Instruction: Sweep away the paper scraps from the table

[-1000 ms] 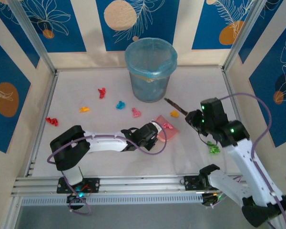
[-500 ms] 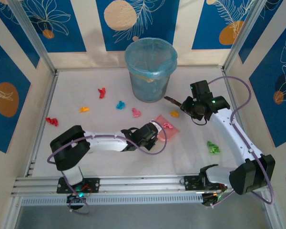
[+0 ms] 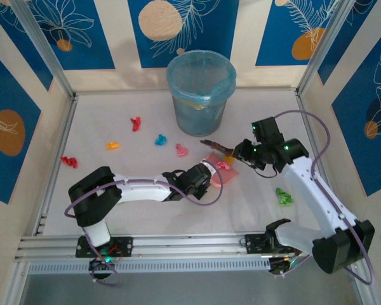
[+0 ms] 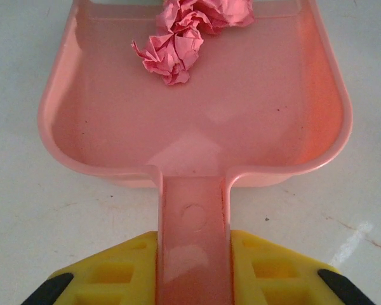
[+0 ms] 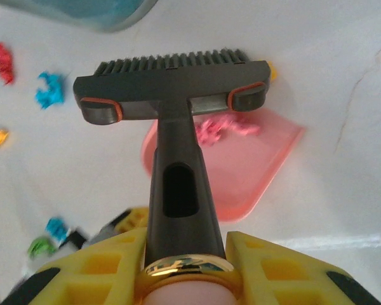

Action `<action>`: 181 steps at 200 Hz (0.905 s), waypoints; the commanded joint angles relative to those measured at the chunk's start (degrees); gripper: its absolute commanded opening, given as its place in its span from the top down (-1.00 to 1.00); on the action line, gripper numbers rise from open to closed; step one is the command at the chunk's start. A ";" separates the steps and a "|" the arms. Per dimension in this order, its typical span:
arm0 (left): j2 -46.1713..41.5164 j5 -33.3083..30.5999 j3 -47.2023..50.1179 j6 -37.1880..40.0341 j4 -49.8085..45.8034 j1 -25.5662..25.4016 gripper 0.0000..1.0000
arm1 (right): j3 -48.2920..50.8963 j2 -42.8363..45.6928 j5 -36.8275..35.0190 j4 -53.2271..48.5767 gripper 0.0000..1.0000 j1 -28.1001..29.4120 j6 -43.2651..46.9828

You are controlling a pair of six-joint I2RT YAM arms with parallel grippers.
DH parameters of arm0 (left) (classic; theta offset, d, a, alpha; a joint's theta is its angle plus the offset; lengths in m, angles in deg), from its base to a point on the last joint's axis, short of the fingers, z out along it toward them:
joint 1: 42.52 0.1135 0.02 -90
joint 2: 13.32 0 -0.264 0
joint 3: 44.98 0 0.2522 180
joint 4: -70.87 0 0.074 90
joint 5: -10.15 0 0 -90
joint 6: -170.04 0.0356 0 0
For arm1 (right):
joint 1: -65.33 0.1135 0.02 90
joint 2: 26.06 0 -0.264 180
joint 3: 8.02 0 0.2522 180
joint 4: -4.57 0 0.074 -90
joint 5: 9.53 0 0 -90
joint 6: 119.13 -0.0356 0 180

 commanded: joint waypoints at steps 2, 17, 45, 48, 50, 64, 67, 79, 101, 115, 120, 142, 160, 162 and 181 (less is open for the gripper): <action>0.97 -1.81 -0.80 1.11 -0.87 -0.36 1.00 | 1.94 6.03 6.64 -0.82 1.00 0.38 -0.81; 1.12 -1.82 -0.68 1.07 -0.54 -0.33 1.00 | 3.43 9.23 8.01 -1.27 1.00 0.40 -1.92; 1.26 -1.29 -0.56 1.01 -0.13 -0.32 1.00 | 2.88 13.93 6.02 -3.53 1.00 0.41 -3.76; 1.31 -1.19 -0.55 0.97 -0.02 -0.36 1.00 | 2.73 14.51 5.50 -3.74 1.00 0.39 -3.90; 1.27 -1.16 -0.53 1.02 0.07 -0.36 1.00 | 2.61 14.77 4.99 -3.80 1.00 0.45 -4.03; 1.19 -0.98 -0.52 1.06 0.15 -0.28 1.00 | 1.72 16.00 0.36 -4.34 1.00 0.38 -4.43; 1.14 -1.01 -0.45 1.09 0.24 -0.36 1.00 | 1.47 16.03 -0.81 -4.51 1.00 0.33 -4.43; 1.02 -0.94 -0.33 1.08 0.29 -0.37 1.00 | 0.77 15.33 -4.75 -4.80 1.00 0.15 -4.22; 0.91 -0.71 -0.23 1.22 0.34 -0.38 1.00 | 0.10 11.45 -8.38 -3.85 1.00 -0.84 -2.92; 0.93 -0.70 -0.18 1.22 0.24 -0.37 1.00 | 0.12 8.15 -9.07 -2.80 1.00 -1.52 -2.65; 0.93 -0.75 -0.31 1.22 0.25 -0.37 1.00 | 0.08 7.10 -9.30 -2.35 1.00 -1.71 -2.37; 0.92 -0.98 -0.39 1.30 0.02 -0.37 1.00 | -0.32 2.85 -9.99 -0.51 1.00 -2.22 -1.27; 0.95 -1.06 -0.38 1.29 -0.09 -0.37 1.00 | -1.01 0.09 -10.31 -0.45 1.00 -2.87 -0.18; 0.92 -1.06 -0.42 1.30 -0.06 -0.37 1.00 | -1.05 -0.15 -10.17 -0.41 1.00 -2.93 -0.07; 0.96 -0.97 -0.43 1.30 0.00 -0.37 1.00 | -0.98 -1.93 -6.63 0.46 1.00 -3.28 0.66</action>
